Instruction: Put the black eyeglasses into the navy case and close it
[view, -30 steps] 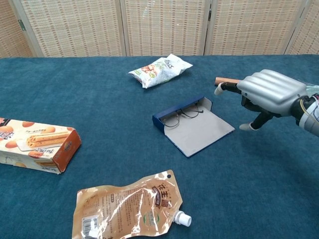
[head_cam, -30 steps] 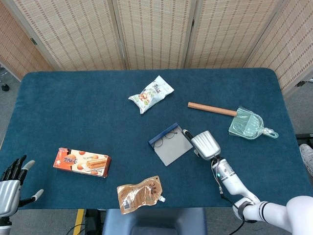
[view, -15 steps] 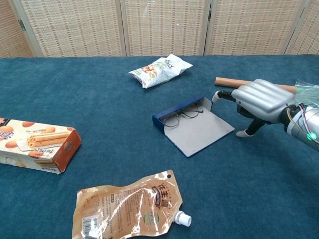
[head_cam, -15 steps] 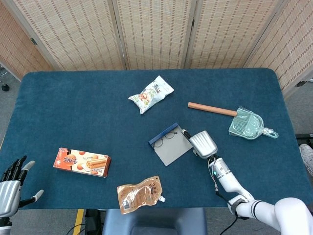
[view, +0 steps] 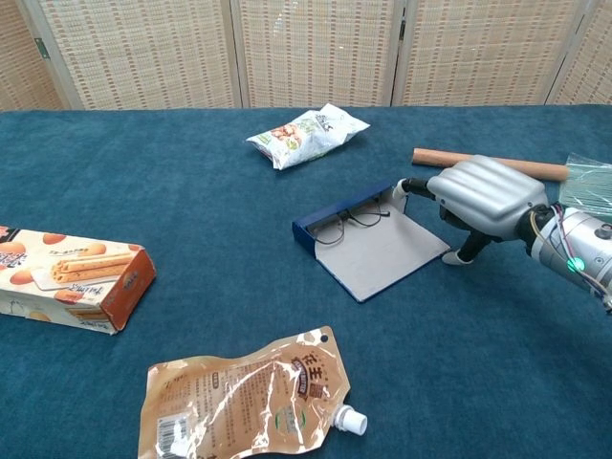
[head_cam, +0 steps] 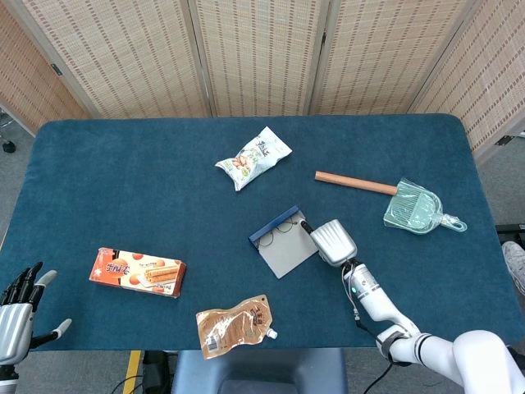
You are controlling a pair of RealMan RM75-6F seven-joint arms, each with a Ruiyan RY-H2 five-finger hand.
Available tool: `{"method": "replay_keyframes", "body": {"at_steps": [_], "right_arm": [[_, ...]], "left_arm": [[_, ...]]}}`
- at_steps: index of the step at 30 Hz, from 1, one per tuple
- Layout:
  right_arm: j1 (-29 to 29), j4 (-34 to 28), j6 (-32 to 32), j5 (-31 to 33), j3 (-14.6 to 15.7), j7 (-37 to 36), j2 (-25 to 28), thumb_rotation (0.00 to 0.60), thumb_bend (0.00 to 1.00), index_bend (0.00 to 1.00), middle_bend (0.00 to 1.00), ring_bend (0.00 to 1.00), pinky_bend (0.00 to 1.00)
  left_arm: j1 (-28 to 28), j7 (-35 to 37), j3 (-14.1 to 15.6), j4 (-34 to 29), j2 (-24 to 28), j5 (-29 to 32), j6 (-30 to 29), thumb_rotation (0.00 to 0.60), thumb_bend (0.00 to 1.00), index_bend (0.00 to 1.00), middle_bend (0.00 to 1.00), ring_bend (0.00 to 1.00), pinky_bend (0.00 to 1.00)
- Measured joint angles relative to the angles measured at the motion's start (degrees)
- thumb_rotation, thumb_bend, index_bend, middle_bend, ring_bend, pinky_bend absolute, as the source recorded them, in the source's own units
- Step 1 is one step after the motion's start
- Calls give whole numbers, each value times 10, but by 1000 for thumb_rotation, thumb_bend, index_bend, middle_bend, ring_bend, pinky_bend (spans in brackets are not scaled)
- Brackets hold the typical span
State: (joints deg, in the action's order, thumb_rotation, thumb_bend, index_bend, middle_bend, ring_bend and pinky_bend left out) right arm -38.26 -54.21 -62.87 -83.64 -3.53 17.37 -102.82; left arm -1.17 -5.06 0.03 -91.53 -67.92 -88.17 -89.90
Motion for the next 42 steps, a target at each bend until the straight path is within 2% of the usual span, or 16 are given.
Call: {"method": "replay_keyframes", "body": {"at_steps": [4,11,26,32,34,42], "right_arm": [[0,6,2,-3,0,1,-4,600,177,195,953,1000,1000],[-5,9,1,-9,-6,-2,-6,600,295,195,959,1000,1000],[-25,-18,9,-16,-21,6,1,600,311,205,961,1000,1000],[-37,-30,9,-30,-21,6,-7,600,380,305,972,1000,1000],[-39,-30,10,-31,-21,5,-10,600,415,370,979,1000,1000],[-46,-18,14,-29,-27,2,-18,600,468,514,983,1000,1000]], "left_arm": [[0,2,0,2,-1,0,0,600,188,182,56,41,175],[-1,4,-1,4,0,1,-2,600,189,182,56,41,176],[-4,9,0,10,-1,4,-2,600,189,182,56,41,176],[-4,8,0,10,-2,5,-1,600,188,182,56,41,176],[-4,8,0,10,-1,6,-1,600,188,182,56,41,176],[-4,8,0,12,-3,7,2,600,189,182,56,41,176]]}}
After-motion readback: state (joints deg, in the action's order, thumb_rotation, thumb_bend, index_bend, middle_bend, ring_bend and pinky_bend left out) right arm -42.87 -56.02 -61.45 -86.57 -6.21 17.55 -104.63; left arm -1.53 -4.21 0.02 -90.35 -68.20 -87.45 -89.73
